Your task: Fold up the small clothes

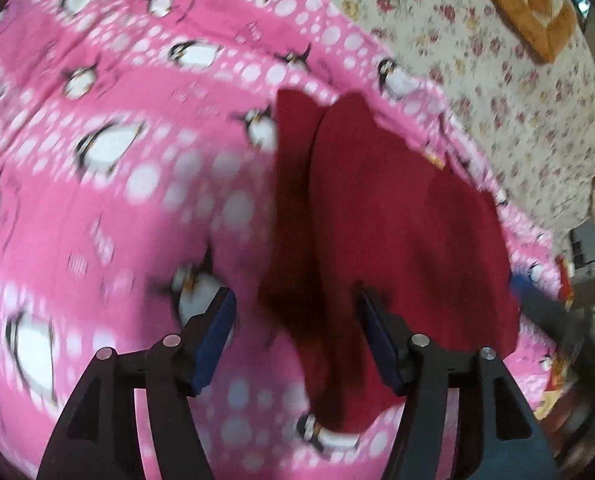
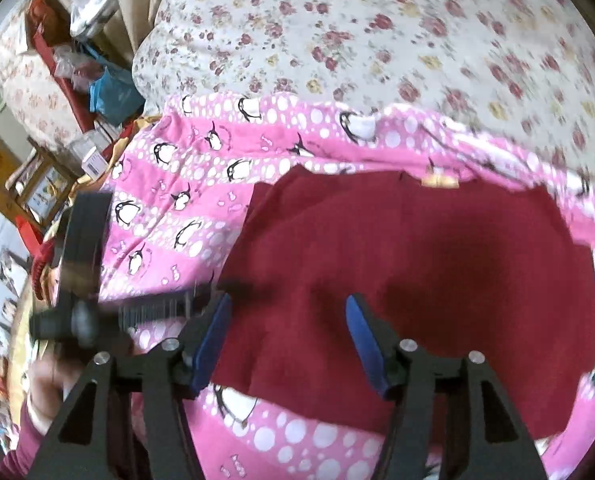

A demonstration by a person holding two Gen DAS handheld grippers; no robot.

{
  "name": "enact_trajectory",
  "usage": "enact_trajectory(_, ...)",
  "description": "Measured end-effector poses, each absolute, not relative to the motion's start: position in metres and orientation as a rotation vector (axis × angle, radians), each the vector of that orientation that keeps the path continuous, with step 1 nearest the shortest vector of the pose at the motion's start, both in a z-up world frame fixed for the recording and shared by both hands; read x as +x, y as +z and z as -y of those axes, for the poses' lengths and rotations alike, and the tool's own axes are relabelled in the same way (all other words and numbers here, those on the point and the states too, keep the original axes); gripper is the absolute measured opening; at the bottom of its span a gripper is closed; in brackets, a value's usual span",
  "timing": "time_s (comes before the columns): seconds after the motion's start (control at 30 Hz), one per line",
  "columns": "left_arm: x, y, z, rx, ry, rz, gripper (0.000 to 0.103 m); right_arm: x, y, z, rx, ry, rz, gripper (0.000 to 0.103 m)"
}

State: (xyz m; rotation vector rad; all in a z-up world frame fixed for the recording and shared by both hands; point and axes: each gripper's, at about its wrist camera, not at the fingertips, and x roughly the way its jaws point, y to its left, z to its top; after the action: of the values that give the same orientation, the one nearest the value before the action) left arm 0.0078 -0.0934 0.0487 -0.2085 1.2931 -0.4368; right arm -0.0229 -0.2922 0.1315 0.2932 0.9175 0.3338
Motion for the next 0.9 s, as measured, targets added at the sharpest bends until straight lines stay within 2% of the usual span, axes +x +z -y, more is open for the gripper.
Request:
enact_trajectory(0.23,-0.029,0.047,0.086,-0.297,-0.377,-1.254,0.043,0.032,0.135,0.260,0.237,0.390,-1.009,0.065)
enact_trajectory(0.5,-0.029,0.039,0.089,-0.280,-0.380,-1.219,0.043,0.074,0.116,0.198,0.047,0.439,-1.137,0.065)
enact_trajectory(0.67,-0.029,0.037,0.085,-0.306,-0.383,-1.214,0.044,0.093,0.098,0.186,0.031,0.425,-1.199,0.065)
enact_trajectory(0.9,-0.032,0.037,0.089,-0.288,-0.381,-1.207,0.044,0.102,0.084,0.169,-0.005,0.409,-1.212,0.073)
